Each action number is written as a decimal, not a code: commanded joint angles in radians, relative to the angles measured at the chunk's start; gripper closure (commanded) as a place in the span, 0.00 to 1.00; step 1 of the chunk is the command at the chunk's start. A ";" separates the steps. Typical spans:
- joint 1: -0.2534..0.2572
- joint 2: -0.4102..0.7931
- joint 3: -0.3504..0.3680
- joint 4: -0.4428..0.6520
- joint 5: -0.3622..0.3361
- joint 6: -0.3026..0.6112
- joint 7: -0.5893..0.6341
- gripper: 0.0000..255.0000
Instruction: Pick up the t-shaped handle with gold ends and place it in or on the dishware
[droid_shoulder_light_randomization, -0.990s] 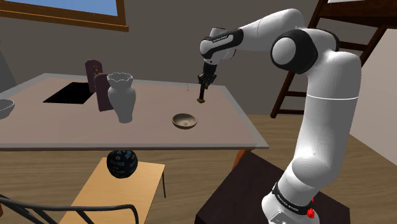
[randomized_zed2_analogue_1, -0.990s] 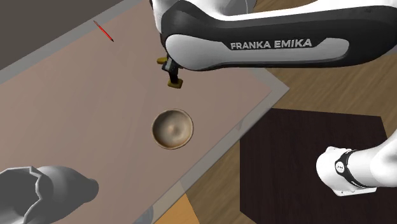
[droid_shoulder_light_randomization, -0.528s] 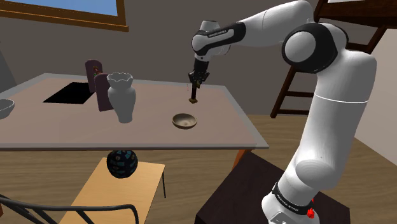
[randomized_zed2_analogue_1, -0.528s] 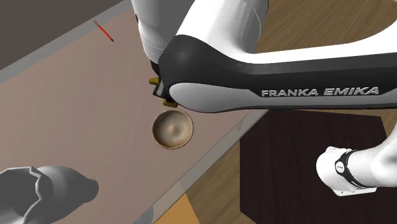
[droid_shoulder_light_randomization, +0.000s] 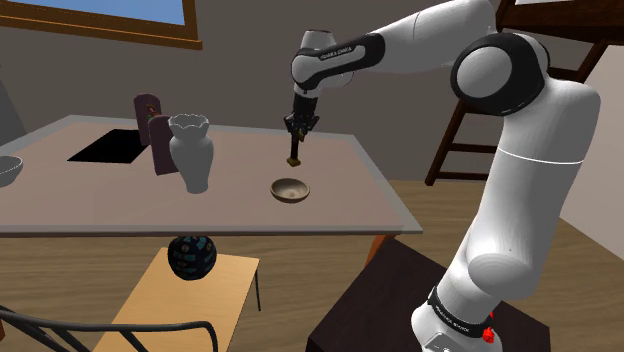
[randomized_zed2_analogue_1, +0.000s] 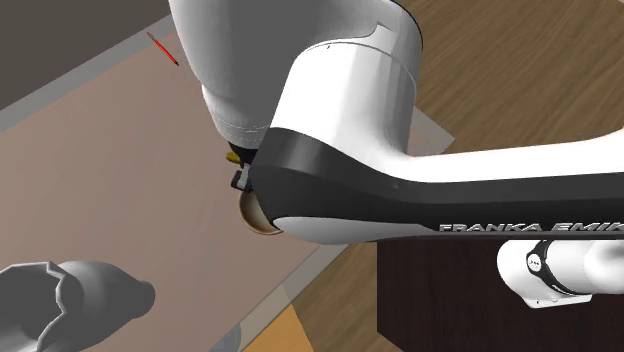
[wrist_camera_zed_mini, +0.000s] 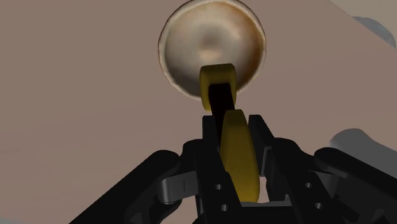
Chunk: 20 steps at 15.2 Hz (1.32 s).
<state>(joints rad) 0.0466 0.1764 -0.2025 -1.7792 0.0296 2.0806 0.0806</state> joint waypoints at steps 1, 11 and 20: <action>0.001 0.003 0.001 -0.021 0.001 0.024 0.001 1.00; -0.002 0.046 0.003 -0.102 0.013 0.147 -0.006 1.00; -0.005 0.088 0.007 -0.147 0.025 0.234 -0.014 1.00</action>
<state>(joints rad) 0.0420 0.2639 -0.1954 -1.9234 0.0544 2.3101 0.0667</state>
